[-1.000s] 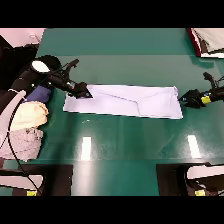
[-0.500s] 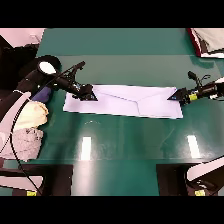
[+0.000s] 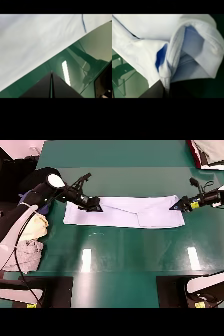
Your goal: Fold the shirts.
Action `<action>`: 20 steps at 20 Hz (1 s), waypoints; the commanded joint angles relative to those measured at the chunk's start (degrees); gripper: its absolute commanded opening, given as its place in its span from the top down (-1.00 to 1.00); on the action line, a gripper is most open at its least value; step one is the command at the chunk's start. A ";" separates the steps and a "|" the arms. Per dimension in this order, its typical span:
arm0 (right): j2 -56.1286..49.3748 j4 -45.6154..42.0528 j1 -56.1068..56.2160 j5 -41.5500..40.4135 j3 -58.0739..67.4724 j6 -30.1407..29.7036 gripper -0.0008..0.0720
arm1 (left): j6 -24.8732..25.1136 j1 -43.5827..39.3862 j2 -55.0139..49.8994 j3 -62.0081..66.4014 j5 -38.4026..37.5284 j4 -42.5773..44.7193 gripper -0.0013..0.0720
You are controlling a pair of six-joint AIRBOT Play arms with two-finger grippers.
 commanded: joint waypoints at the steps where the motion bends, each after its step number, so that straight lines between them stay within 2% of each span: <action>1: 4.20 0.15 1.97 3.17 3.93 6.47 0.95 | -0.72 -4.35 -4.15 7.76 2.95 2.34 0.91; 6: 7.19 0.24 9.64 7.06 17.03 16.02 0.95 | -3.15 -6.93 -15.58 21.38 2.99 4.44 0.91; 12: 5.46 0.28 22.03 7.32 32.02 23.26 0.95 | -5.18 -6.93 -25.64 27.67 3.19 4.39 0.91; 16: 1.20 0.22 29.88 7.04 40.22 25.66 0.95 | -5.16 -6.93 -26.71 27.71 6.05 4.46 0.91; 20: 0.57 0.17 35.56 2.03 36.30 25.03 0.95 | -4.87 -5.90 -26.58 27.71 4.20 4.92 0.91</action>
